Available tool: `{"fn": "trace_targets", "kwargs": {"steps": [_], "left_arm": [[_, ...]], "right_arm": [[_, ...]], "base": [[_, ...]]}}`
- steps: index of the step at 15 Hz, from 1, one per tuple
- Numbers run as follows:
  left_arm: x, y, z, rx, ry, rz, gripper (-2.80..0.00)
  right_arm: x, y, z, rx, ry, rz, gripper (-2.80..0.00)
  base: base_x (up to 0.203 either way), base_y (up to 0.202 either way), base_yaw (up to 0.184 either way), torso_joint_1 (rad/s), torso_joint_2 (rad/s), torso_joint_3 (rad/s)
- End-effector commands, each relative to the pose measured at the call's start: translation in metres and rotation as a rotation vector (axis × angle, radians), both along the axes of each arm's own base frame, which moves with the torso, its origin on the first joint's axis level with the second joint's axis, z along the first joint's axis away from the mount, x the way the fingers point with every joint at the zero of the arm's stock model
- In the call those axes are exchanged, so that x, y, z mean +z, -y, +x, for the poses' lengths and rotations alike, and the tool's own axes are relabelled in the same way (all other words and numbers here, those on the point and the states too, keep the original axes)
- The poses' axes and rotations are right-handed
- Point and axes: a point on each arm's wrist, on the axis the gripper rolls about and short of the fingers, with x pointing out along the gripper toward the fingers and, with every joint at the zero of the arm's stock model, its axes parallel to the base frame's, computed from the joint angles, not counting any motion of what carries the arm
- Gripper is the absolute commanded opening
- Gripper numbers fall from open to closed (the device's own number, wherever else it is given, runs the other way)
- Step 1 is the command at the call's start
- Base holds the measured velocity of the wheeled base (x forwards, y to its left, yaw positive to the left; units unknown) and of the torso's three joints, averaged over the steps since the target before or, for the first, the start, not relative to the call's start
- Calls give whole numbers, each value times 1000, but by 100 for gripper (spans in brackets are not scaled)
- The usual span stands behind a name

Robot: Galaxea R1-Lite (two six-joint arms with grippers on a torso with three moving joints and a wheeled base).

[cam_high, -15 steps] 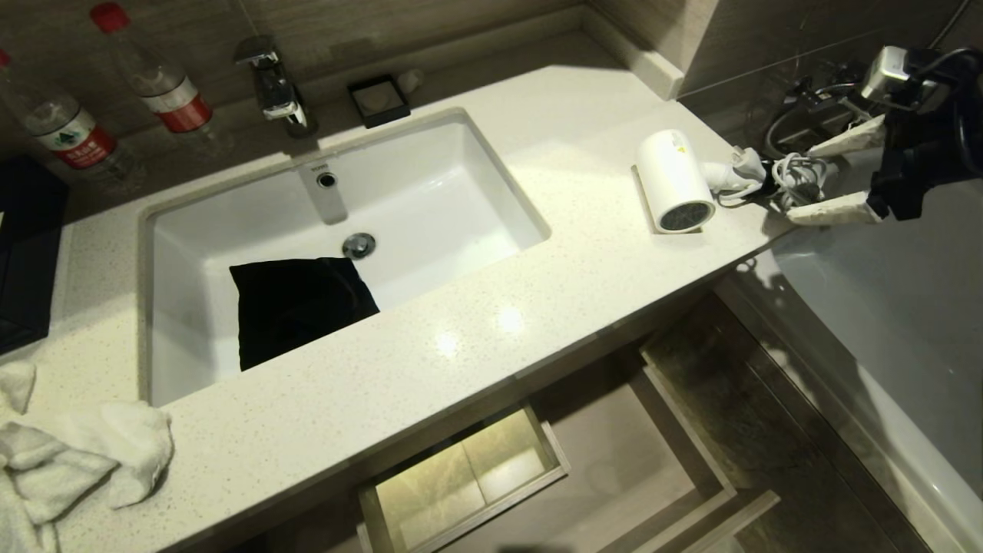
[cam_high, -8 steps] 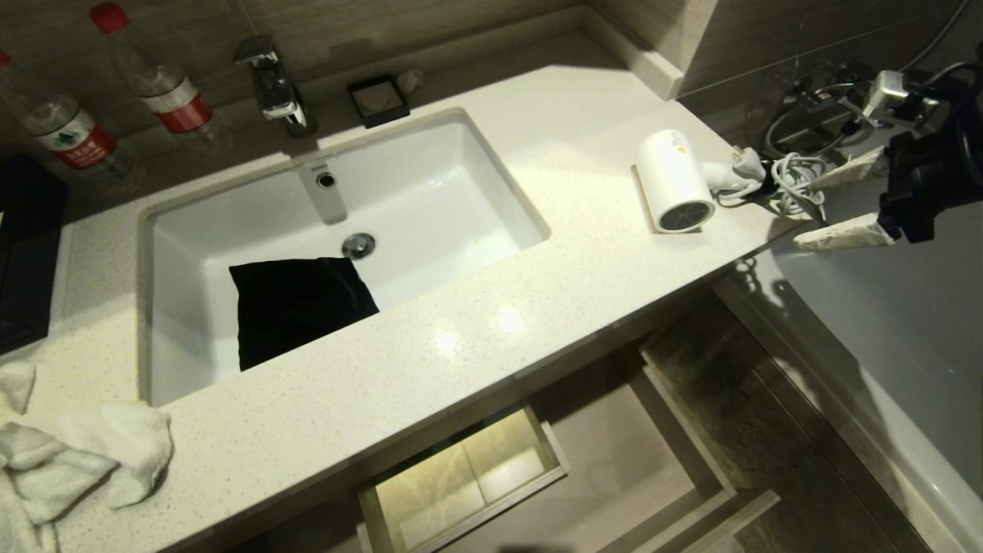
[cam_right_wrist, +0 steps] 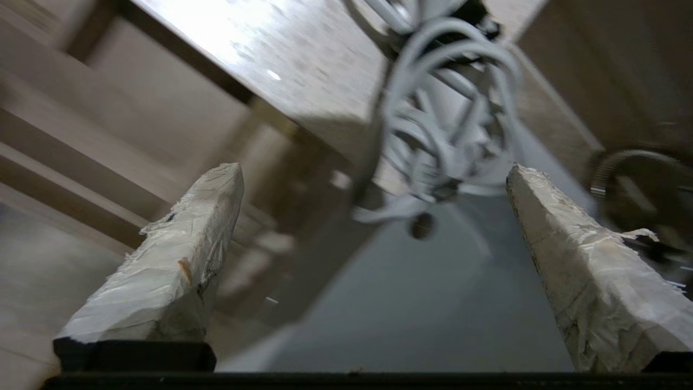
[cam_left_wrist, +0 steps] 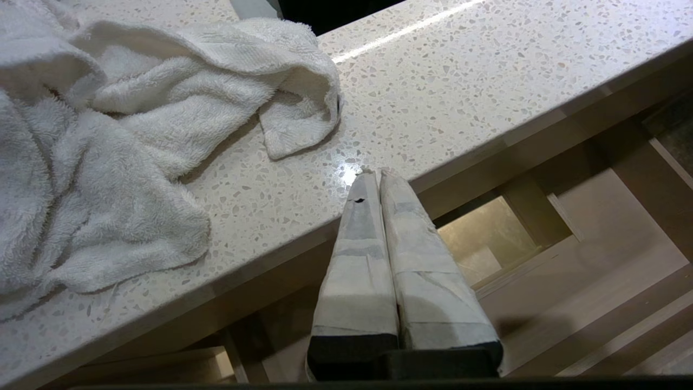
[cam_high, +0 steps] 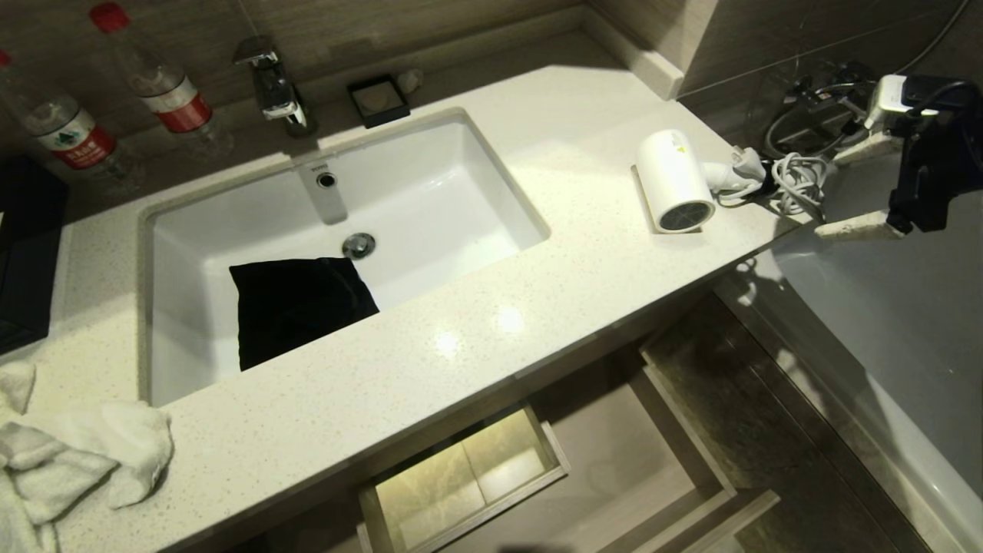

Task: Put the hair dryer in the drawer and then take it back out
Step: Pick up the hairdryer

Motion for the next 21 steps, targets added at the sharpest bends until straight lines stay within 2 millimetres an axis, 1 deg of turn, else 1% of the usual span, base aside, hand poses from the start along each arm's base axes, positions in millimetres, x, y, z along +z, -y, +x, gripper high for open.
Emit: {"fn": "trace_targets", "kwargs": {"steps": [1, 3, 7, 12, 15, 17, 21], "left_arm": [[0, 0, 0, 0, 0, 0, -280], [0, 0, 0, 0, -1, 0, -280], [0, 0, 0, 0, -1, 0, -280], [0, 0, 0, 0, 0, 0, -280], [0, 0, 0, 0, -1, 0, -280], [0, 0, 0, 0, 0, 0, -280], [0, 0, 0, 0, 0, 0, -280]], "right_arm": [[0, 3, 7, -25, 54, -139, 0], [-5, 4, 12, -51, 23, -97, 0], [-14, 6, 19, -48, -3, -99, 0], [-22, 8, 32, -22, 9, -123, 0], [-19, 8, 39, -6, 75, -110, 0], [-22, 8, 46, 26, 97, -93, 0], [-29, 10, 53, 25, 80, -86, 0]], "base": [[0, 0, 0, 0, 0, 0], [0, 0, 0, 0, 0, 0], [0, 0, 0, 0, 0, 0], [0, 0, 0, 0, 0, 0], [0, 0, 0, 0, 0, 0], [0, 0, 0, 0, 0, 0], [0, 0, 0, 0, 0, 0]]}}
